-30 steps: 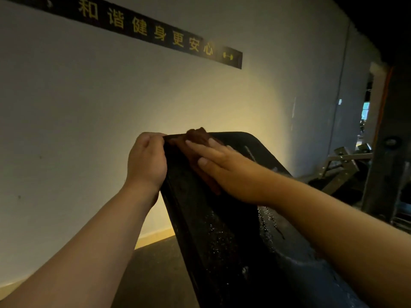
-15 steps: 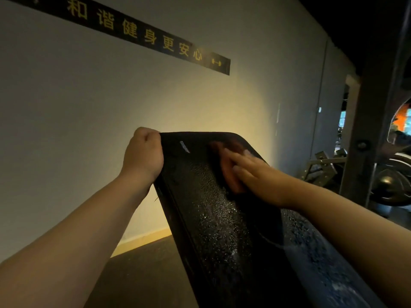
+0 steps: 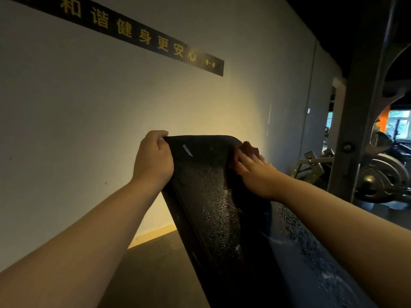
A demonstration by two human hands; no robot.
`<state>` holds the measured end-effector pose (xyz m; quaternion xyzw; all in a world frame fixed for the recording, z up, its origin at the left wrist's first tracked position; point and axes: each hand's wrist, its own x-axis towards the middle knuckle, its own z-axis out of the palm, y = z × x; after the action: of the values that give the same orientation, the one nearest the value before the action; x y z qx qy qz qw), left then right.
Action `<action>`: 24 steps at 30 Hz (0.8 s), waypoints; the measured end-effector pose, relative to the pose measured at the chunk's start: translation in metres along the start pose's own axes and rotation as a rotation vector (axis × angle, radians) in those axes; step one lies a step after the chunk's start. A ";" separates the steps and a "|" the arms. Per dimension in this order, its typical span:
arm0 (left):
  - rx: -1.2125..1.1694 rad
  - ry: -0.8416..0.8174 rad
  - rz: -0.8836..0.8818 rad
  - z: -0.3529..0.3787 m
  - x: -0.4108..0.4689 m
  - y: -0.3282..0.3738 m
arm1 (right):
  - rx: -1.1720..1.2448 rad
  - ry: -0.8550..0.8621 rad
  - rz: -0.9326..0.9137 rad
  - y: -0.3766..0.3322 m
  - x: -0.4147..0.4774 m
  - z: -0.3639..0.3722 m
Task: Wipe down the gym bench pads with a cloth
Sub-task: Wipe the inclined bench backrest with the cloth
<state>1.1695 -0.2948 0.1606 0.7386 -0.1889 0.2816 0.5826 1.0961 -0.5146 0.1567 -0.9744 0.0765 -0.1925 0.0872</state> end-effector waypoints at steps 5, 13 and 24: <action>-0.057 0.033 -0.004 0.000 0.001 -0.005 | 0.137 -0.019 -0.300 -0.063 -0.019 0.011; -0.115 0.031 -0.017 -0.002 0.001 -0.002 | 0.150 -0.080 -0.180 -0.077 0.018 -0.008; -0.016 0.024 0.008 -0.001 0.006 -0.001 | 0.060 -0.051 -0.141 -0.107 0.021 0.002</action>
<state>1.1742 -0.2936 0.1635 0.7298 -0.1871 0.2915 0.5894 1.1282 -0.4143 0.1837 -0.9790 -0.0006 -0.1754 0.1044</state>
